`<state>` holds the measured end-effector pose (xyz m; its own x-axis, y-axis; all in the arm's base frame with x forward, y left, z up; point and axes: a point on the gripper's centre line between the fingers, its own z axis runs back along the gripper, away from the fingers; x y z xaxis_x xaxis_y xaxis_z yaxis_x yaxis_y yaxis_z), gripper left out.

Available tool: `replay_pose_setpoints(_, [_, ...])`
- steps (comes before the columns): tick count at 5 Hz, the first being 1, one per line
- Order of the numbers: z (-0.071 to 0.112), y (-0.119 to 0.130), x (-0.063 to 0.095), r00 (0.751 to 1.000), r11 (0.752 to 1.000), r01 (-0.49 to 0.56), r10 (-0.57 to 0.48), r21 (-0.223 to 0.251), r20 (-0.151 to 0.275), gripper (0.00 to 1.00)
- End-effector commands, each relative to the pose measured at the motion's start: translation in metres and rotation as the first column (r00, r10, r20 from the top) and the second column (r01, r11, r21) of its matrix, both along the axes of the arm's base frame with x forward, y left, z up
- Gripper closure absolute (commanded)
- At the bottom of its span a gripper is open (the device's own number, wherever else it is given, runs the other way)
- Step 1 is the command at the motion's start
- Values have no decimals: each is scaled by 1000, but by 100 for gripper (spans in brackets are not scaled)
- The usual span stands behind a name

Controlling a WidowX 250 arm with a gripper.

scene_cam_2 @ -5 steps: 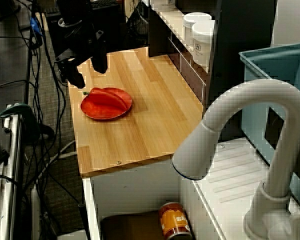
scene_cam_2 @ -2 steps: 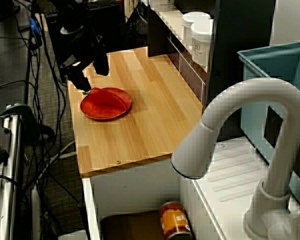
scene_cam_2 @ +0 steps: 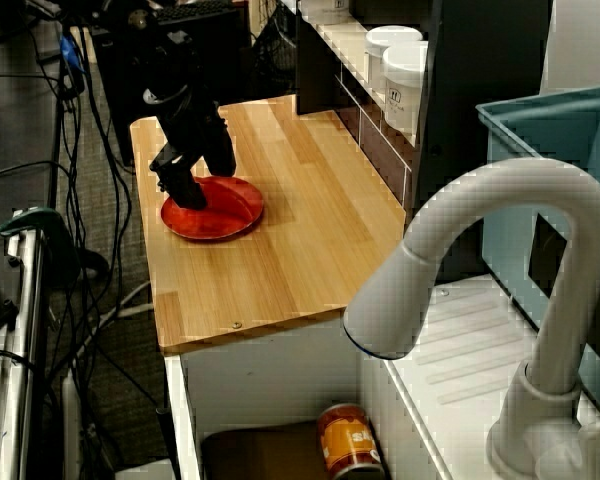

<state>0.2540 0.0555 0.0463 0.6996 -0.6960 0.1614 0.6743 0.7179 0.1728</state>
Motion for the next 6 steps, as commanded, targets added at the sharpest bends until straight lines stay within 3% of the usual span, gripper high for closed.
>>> replay_pose_setpoints(1, [-2, 10, 3, 999, 999, -47, 47, 11, 8, 0])
replay_pose_setpoints(2, [-5, 14, 3, 994, 994, -109, 109, -20, 16, 100])
replay_pose_setpoints(4, [-1, 12, 4, 995, 995, -99, 99, -30, -22, 100])
replay_pose_setpoints(6, [44, 28, 8, 993, 990, -114, 114, -85, -3, 100])
